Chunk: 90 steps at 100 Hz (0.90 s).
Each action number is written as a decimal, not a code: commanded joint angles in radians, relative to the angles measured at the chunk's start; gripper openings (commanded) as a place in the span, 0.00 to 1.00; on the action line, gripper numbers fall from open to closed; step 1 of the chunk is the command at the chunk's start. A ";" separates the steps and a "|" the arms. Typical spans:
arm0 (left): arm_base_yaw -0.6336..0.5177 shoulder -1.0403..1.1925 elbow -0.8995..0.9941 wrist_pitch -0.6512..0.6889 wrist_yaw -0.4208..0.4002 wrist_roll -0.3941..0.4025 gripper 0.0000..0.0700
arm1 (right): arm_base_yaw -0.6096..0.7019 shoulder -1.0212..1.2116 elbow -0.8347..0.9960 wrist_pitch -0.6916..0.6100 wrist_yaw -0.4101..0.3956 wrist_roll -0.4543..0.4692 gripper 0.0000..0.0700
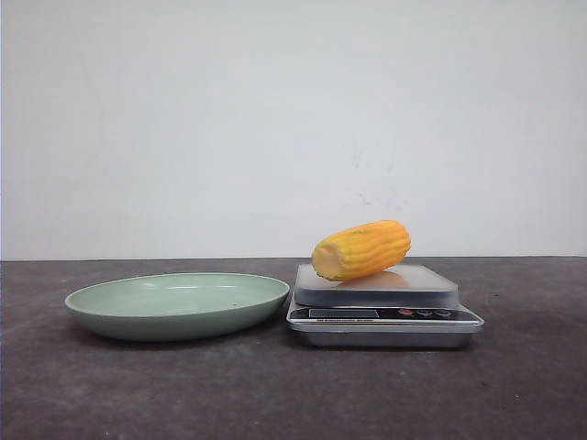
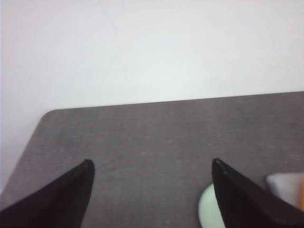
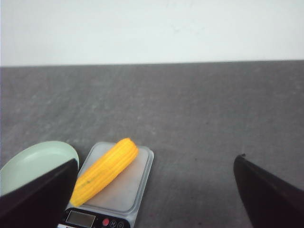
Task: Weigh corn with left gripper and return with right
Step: 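Open the left gripper and lift it away from the corn, then lower the right gripper onto the corn on the scale and grasp it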
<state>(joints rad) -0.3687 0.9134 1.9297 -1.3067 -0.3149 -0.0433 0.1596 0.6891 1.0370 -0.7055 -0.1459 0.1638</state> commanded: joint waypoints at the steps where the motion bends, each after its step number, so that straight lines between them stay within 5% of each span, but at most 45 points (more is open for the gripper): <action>1: -0.003 -0.039 0.005 -0.020 0.009 -0.007 0.68 | 0.015 0.025 0.018 0.022 -0.009 -0.008 0.95; 28: -0.003 -0.238 -0.150 -0.113 -0.089 -0.090 0.68 | 0.120 0.153 0.018 0.116 -0.003 -0.008 0.96; 90: -0.003 -0.620 -0.499 -0.145 -0.098 -0.244 0.68 | 0.384 0.602 0.018 0.318 0.155 0.066 1.00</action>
<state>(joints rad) -0.3687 0.3058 1.4437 -1.4189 -0.4191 -0.2581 0.5320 1.2392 1.0370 -0.4072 0.0029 0.2008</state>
